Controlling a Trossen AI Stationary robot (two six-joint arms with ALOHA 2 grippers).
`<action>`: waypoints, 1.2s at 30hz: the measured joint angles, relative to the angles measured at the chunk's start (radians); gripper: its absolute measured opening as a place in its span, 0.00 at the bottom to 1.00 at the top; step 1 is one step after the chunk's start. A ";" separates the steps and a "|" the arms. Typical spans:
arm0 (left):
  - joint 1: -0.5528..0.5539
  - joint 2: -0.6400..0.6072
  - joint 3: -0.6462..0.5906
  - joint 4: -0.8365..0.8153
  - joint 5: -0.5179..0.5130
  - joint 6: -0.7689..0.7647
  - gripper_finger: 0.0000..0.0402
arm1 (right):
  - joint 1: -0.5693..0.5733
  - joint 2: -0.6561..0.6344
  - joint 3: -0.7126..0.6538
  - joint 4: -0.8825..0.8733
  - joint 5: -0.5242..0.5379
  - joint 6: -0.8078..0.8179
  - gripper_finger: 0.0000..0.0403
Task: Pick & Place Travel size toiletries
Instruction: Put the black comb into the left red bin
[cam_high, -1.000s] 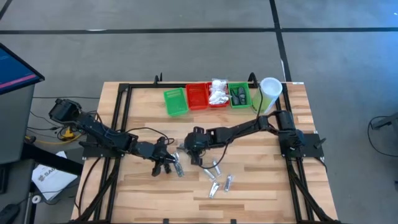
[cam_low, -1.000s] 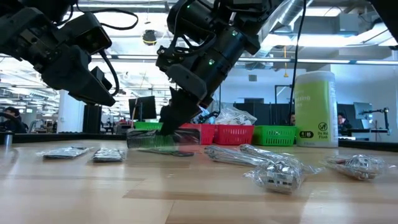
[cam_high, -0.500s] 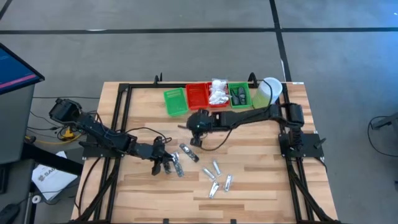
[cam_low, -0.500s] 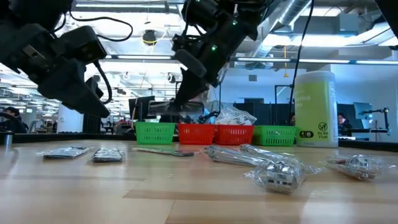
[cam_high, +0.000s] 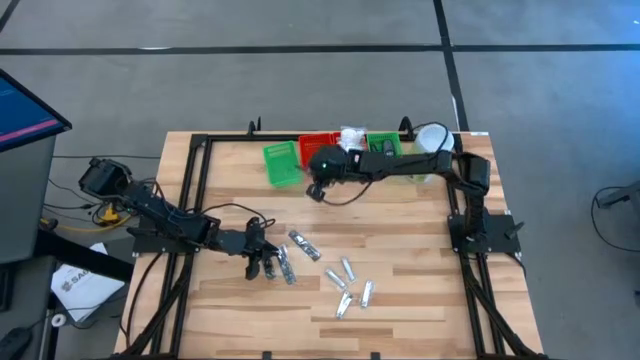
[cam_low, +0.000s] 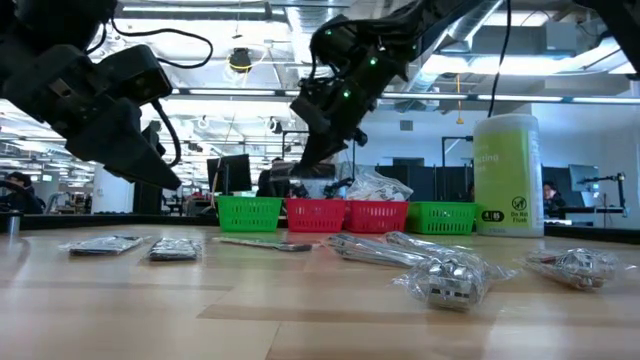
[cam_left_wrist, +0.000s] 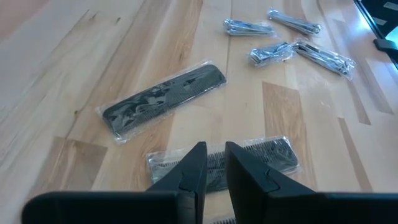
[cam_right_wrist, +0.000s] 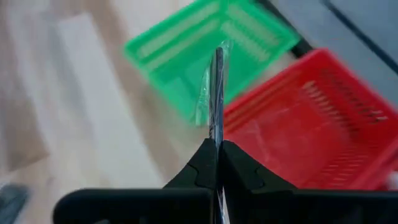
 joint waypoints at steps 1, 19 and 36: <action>0.000 0.000 0.000 0.000 -0.005 0.000 0.13 | -0.011 0.000 0.000 -0.007 0.008 0.001 0.00; 0.000 0.000 0.001 0.000 -0.064 0.001 0.13 | -0.157 0.010 -0.002 0.069 0.010 0.077 0.00; 0.000 0.000 0.001 0.000 -0.063 0.001 0.13 | -0.181 0.011 -0.002 0.171 0.010 0.106 0.08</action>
